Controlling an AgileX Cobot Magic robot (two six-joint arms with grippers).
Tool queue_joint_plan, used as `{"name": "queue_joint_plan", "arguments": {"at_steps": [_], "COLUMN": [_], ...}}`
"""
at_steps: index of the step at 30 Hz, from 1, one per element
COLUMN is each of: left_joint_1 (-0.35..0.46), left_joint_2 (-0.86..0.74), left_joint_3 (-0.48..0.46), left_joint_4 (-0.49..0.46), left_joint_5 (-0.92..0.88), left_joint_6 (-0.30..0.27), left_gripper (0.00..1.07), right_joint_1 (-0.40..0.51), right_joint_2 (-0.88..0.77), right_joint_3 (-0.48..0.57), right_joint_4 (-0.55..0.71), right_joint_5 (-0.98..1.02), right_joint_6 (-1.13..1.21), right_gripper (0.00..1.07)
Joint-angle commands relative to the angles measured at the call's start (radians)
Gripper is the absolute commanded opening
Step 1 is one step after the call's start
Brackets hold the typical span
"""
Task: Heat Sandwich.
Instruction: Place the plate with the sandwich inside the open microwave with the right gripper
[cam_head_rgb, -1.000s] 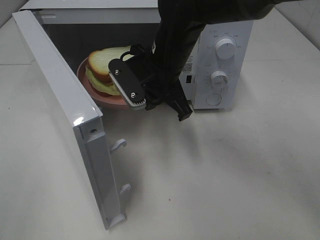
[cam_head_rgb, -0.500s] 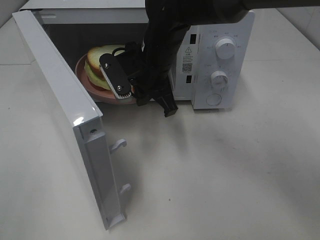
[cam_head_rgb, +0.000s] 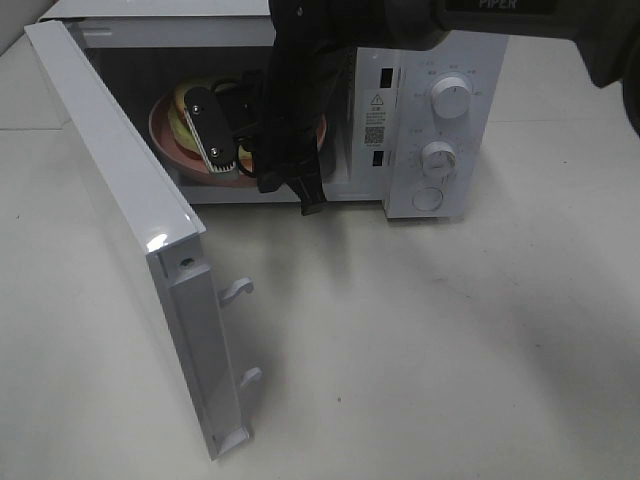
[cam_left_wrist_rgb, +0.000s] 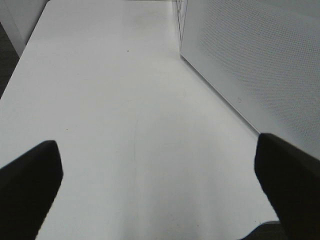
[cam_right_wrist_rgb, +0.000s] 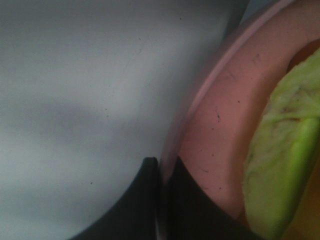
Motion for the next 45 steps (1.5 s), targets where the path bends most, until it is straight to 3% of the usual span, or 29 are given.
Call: {"name": "queue_joint_plan", "arguments": {"at_steps": [1,10,30,34,37,38,39,41,45], "left_joint_1": [0.001,0.001,0.001,0.001,0.001,0.001,0.001,0.001,0.001], "left_joint_2": [-0.017,-0.017,-0.017,-0.017,-0.017,-0.017,-0.017,-0.017,-0.017], "left_joint_3": [0.001,0.001,0.001,0.001,0.001,0.001,0.001,0.001,0.001], "left_joint_4": [-0.006,-0.006,-0.006,-0.006,-0.006,-0.006,-0.006,-0.006,-0.006], "left_joint_5": [-0.009,-0.009,-0.009,-0.009,-0.009,-0.009,-0.009,-0.009,-0.009], "left_joint_6": [-0.009,-0.008,-0.008,-0.008,-0.008,-0.008,-0.008,-0.008,-0.008], "left_gripper": [1.00,1.00,1.00,1.00,1.00,1.00,1.00,1.00,1.00], "right_joint_1": [-0.012,-0.031,-0.047,-0.047,-0.047,-0.047,-0.047,-0.047,-0.047], "right_joint_2": [0.011,0.046,0.062,0.062,0.062,0.062,0.062,0.062,0.062], "right_joint_3": [-0.033,-0.092,-0.098,-0.098,-0.098,-0.098,-0.098,-0.098,-0.098], "right_joint_4": [-0.011,-0.022,-0.040,-0.057,-0.068,-0.068,-0.074,-0.084,-0.088], "right_joint_5": [-0.010,-0.035,-0.088,-0.088,-0.089,-0.089,-0.089,-0.089,-0.089], "right_joint_6": [0.006,-0.004,-0.099,-0.051,0.005,0.005,0.049,0.091,0.146], "right_gripper": [0.00,0.00,0.03,0.13,0.31,0.31,0.43,0.53,0.66]}}
